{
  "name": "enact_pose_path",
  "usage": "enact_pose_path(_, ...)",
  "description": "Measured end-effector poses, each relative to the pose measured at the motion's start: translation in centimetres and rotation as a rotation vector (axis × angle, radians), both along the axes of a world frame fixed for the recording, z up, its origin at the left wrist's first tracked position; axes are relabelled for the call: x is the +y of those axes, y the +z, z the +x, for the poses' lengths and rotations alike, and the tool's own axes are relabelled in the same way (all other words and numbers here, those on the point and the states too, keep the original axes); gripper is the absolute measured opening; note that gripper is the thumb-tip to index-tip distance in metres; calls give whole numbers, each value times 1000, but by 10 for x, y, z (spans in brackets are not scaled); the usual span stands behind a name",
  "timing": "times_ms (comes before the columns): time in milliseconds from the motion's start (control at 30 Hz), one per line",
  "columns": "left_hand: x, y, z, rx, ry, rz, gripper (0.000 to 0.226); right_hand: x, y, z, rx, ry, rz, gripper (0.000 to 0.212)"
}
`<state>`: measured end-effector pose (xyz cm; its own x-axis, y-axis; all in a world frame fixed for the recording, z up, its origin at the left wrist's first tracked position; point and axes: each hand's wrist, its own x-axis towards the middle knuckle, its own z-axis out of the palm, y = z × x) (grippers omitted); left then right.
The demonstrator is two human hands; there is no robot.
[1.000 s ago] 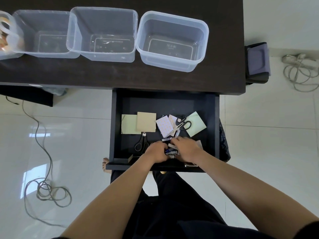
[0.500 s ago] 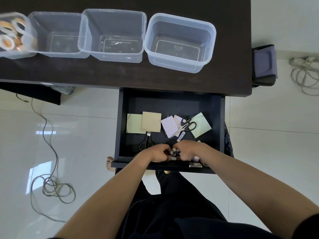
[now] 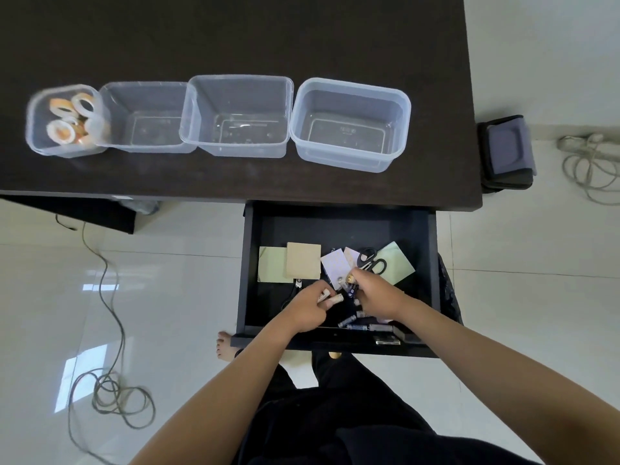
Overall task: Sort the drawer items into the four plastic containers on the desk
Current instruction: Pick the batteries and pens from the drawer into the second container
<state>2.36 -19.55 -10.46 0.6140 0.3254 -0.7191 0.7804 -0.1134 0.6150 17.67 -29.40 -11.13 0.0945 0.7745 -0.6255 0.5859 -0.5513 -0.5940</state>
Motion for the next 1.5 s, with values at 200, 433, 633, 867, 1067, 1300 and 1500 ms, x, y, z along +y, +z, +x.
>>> enact_pose_path(200, 33, 34, 4, -108, 148, 70, 8, 26, 38, -5, -23, -99, 110, 10)
enact_pose_path(433, 116, 99, -8, -203, 265, 192, 7, 90, 96, -20, -10, -147, 273, 8)
enact_pose_path(633, 217, 158, -25, -275, 293, 298, 11, 179, 154, -42, -32, -222, 439, 8)
enact_pose_path(867, 338, 175, -48, -259, 269, 412, 10, 297, 195, -80, -42, -310, 526, 17)
enact_pose_path(1067, 406, 164, -59, -205, 178, 449, 3, 382, 183, -115, -94, -354, 440, 9)
enact_pose_path(1300, 424, 142, -61, -136, 77, 495, 20, 423, 155, -126, -295, -333, 195, 27)
enact_pose_path(1500, 425, 129, -61, -206, 74, 388, 46, 432, 141, -125, -340, -351, 173, 35)
